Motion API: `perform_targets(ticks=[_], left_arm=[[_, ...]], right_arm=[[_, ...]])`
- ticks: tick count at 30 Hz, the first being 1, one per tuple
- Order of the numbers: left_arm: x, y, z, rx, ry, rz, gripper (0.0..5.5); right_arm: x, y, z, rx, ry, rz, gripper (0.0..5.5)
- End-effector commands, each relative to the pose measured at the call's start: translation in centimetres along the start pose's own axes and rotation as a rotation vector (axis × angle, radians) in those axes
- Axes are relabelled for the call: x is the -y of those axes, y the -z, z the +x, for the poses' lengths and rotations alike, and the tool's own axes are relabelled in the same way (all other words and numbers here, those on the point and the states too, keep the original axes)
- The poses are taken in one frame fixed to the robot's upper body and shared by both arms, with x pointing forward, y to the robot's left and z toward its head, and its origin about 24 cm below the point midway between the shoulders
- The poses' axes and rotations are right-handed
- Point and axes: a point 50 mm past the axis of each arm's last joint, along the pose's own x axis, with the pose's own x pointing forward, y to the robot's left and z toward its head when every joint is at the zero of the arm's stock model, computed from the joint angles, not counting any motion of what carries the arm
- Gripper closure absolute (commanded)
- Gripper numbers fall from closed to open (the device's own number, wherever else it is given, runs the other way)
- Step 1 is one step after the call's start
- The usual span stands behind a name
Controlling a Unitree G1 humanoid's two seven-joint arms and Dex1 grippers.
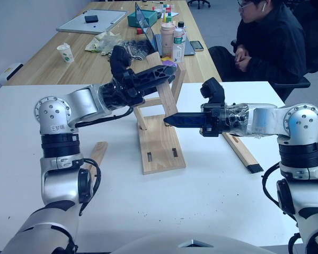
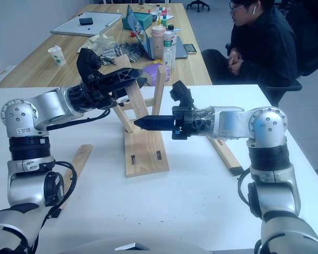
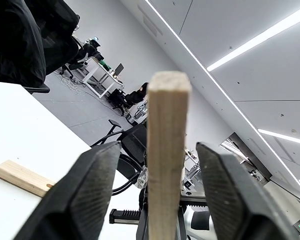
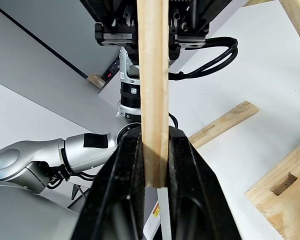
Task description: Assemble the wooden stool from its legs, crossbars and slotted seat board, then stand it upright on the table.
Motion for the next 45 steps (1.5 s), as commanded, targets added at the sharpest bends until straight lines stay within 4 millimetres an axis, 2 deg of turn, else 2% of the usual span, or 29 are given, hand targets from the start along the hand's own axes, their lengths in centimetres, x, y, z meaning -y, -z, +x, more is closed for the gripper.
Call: perform_targets(ticks=[1, 11, 18, 19, 24, 26, 32, 36, 37, 40, 43, 45], left_arm=[[0.4, -0.3, 0.0, -0.019, 0.003, 0.024, 3.41], [0.4, -0.5, -0.2, -0.012, 0.007, 0.034, 5.04], [0.4, -0.6, -0.4, -0.011, 0.005, 0.036, 5.11], [0.4, -0.6, -0.4, -0.012, 0.005, 0.037, 5.11], [0.3, -0.7, -1.1, 0.004, -0.034, 0.061, 5.12], [0.0, -1.0, -2.0, 0.027, -0.072, 0.066, 5.12], [-1.0, -1.4, -5.6, 0.065, -0.215, 0.078, 5.12], [-1.1, -0.7, -10.1, 0.038, -0.426, 0.167, 5.12], [-1.0, -0.5, -11.8, 0.011, -0.505, 0.201, 5.12], [-1.1, -0.4, -15.2, -0.095, -0.638, 0.263, 5.12], [-2.1, -1.0, -17.3, -0.169, -0.746, 0.299, 5.12], [-2.6, -1.4, -18.2, -0.191, -0.799, 0.319, 5.12]], right_arm=[[0.0, 0.1, 0.1, -0.016, 0.02, -0.014, 5.11], [0.0, 0.0, 0.0, -0.017, 0.018, -0.018, 5.11], [0.0, 0.0, 0.0, -0.017, 0.037, -0.033, 5.11], [0.2, 0.0, 0.1, -0.017, 0.068, -0.046, 4.74], [0.7, -0.2, -0.2, -0.004, 0.09, -0.04, 3.95], [0.5, -0.3, -1.2, 0.011, 0.09, -0.046, 3.74], [-0.2, -0.1, -3.9, 0.034, 0.093, -0.077, 3.74], [0.1, 0.2, -5.5, 0.108, 0.155, -0.087, 3.74], [0.3, 0.4, -6.0, 0.137, 0.178, -0.085, 3.74], [0.6, 1.3, -7.6, 0.21, 0.253, -0.076, 3.74], [1.2, 1.8, -8.7, 0.274, 0.324, -0.062, 3.74], [1.6, 1.9, -8.7, 0.304, 0.349, -0.056, 3.74]])
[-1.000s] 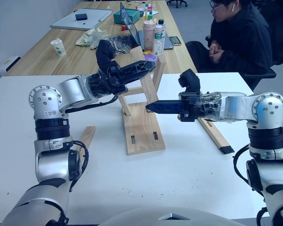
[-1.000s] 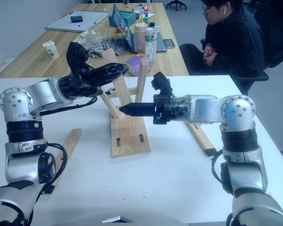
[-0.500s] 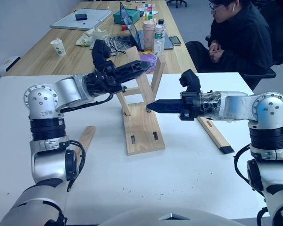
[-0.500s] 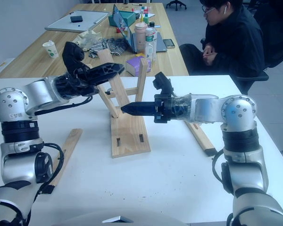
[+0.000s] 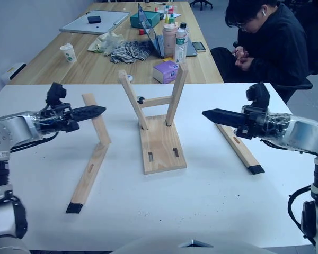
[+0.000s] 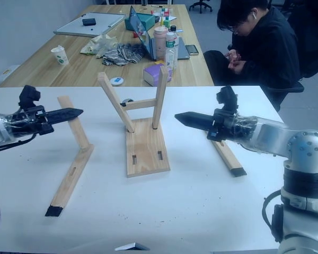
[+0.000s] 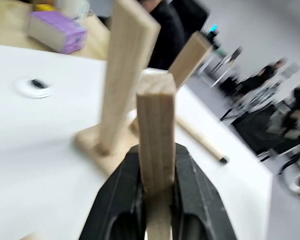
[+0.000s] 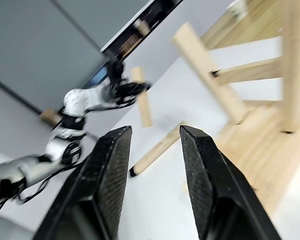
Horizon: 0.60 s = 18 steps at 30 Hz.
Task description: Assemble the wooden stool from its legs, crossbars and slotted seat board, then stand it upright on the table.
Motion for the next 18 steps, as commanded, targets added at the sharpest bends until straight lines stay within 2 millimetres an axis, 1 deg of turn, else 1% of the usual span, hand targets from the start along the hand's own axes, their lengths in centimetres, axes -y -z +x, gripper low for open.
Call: perform_targets(ticks=[1, 3, 5, 7, 9, 11, 14, 16, 18], left_arm=[[-1.7, -0.3, -0.8, -0.045, -0.099, 0.06, 5.12], [-2.1, 0.0, -1.2, -0.059, -0.14, 0.053, 5.12], [-2.3, 0.5, -2.0, -0.063, -0.181, 0.043, 5.12], [-2.1, 1.2, -2.9, -0.012, -0.227, 0.035, 5.12], [-1.7, 0.9, -1.1, 0.022, -0.171, 0.074, 5.12], [-1.2, 2.1, 0.2, 0.046, -0.121, 0.113, 5.12], [-1.6, 4.3, 0.1, 0.12, -0.154, 0.099, 5.12], [-2.1, 6.1, -0.5, 0.167, -0.224, 0.097, 5.12], [-2.4, 7.2, -1.1, 0.2, -0.279, 0.114, 5.12]], right_arm=[[0.7, 0.0, -0.2, 0.052, 0.069, -0.008, 3.74], [0.6, 0.4, -0.4, 0.071, 0.083, -0.006, 3.74], [0.8, 0.6, -0.6, 0.093, 0.092, 0.001, 3.74], [1.2, 0.5, -0.9, 0.127, 0.096, 0.015, 3.74], [0.7, 1.3, -3.0, 0.236, 0.163, 0.022, 3.74], [0.8, 1.9, -4.4, 0.312, 0.233, 0.032, 3.74], [0.7, 2.2, -4.3, 0.337, 0.26, 0.039, 3.74], [0.7, 2.2, -3.7, 0.338, 0.255, 0.04, 3.74], [0.6, 2.3, -3.4, 0.343, 0.252, 0.045, 3.74]])
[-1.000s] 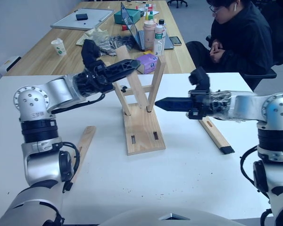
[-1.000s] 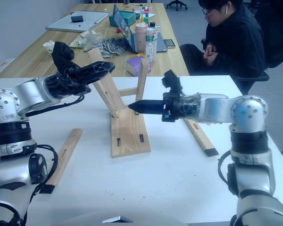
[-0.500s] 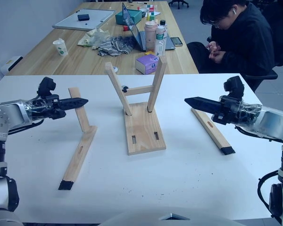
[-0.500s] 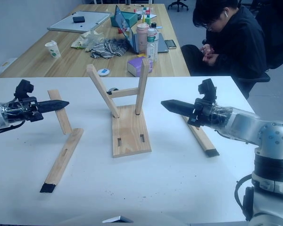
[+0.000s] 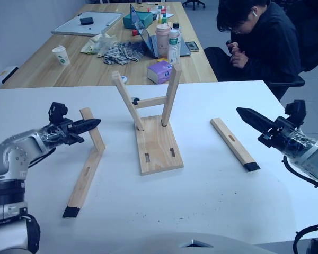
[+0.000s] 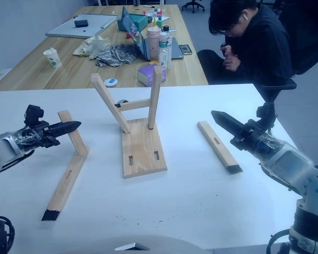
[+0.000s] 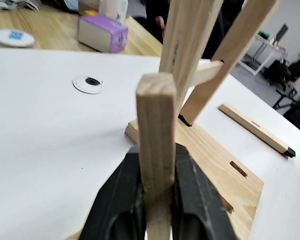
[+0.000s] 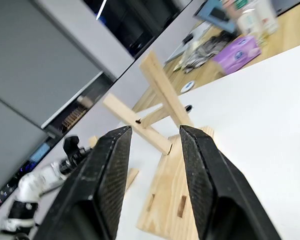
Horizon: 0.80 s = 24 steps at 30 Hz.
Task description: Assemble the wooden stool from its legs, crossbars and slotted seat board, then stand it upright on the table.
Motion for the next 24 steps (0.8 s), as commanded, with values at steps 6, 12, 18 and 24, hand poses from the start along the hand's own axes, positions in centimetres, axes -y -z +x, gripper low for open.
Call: perform_targets(ticks=[6, 12, 18, 24], left_arm=[[-2.5, 0.7, -1.5, 0.062, -0.148, 0.121, 5.12], [-2.7, 3.4, -3.7, 0.082, -0.232, 0.12, 5.12], [-0.1, 4.0, -5.3, 0.175, -0.327, 0.18, 5.12], [1.1, 2.9, -4.7, 0.266, -0.421, 0.309, 5.12]], right_arm=[[-0.5, 0.5, 1.3, 0.005, -0.019, 0.011, 3.74], [-0.6, 0.6, 1.9, 0.002, -0.031, 0.01, 3.74], [-0.4, 1.2, 2.1, -0.013, -0.03, 0.023, 3.74], [0.0, 1.9, 1.9, -0.015, -0.011, 0.035, 3.74]])
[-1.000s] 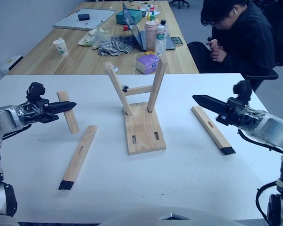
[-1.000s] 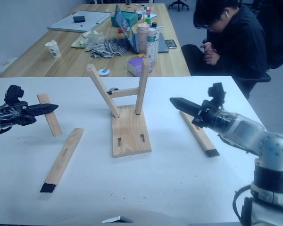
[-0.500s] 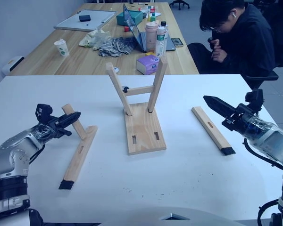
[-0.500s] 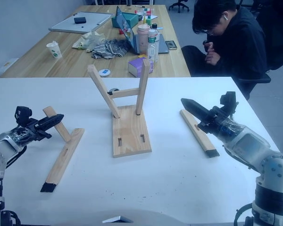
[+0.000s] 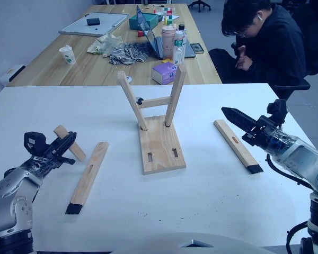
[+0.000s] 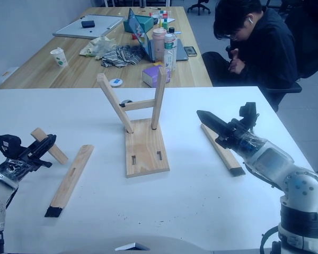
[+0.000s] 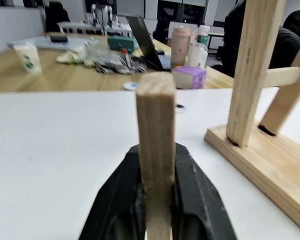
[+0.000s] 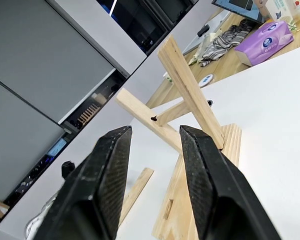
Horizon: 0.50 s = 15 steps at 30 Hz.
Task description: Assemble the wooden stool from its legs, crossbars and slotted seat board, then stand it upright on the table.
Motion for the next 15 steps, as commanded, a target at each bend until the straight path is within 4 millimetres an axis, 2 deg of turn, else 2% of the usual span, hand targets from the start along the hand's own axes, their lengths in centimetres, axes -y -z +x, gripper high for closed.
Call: perform_targets(ticks=[1, 8, 15], left_arm=[[0.5, -0.3, -0.3, 0.027, -0.059, 0.066, 5.12], [2.7, 1.2, -2.0, -0.012, -0.097, 0.009, 5.12], [2.4, 1.9, -0.7, -0.017, -0.073, -0.018, 5.12]], right_arm=[[0.5, 0.4, -0.1, -0.007, 0.027, 0.0, 3.74], [0.8, 0.5, -0.1, -0.011, 0.034, -0.003, 3.74], [1.0, 0.8, -0.4, 0.003, 0.048, 0.001, 3.74]])
